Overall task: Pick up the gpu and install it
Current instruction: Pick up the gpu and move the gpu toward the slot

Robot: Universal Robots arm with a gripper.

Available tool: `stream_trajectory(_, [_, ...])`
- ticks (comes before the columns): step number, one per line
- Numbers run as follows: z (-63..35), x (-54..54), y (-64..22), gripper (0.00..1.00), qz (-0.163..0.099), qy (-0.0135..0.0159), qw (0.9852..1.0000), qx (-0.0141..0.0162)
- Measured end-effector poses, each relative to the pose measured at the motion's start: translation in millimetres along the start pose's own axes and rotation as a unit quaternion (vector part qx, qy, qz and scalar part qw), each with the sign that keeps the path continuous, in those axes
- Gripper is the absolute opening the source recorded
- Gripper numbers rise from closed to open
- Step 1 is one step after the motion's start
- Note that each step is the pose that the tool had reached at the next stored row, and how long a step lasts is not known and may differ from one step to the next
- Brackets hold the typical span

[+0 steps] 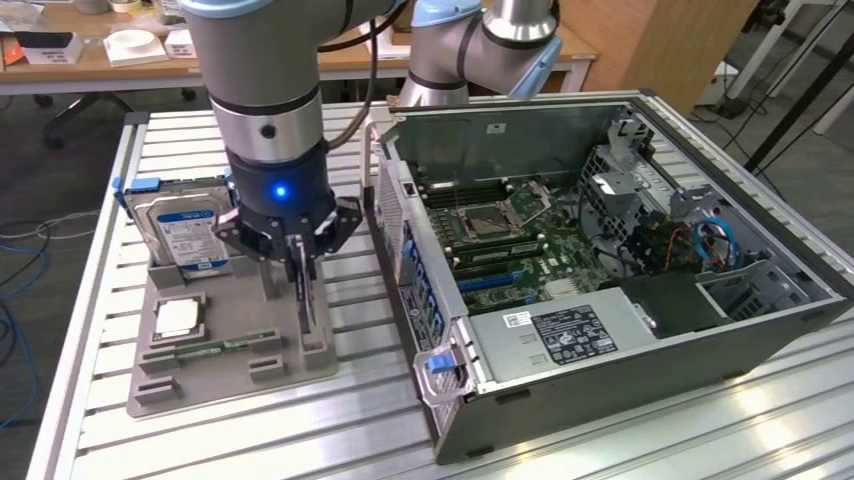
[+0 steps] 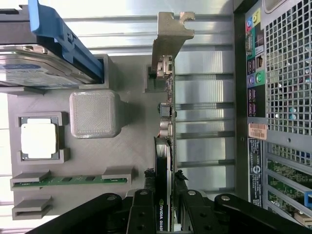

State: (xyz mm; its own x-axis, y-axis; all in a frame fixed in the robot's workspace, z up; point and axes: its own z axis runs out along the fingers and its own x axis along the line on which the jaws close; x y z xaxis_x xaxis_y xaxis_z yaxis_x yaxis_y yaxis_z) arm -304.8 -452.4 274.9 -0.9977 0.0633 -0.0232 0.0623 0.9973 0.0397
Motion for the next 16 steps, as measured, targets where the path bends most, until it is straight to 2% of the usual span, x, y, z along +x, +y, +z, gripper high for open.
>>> stream_trajectory(16, [-6.8,-0.2,0.3,0.26,0.0,0.0,1.0,0.0])
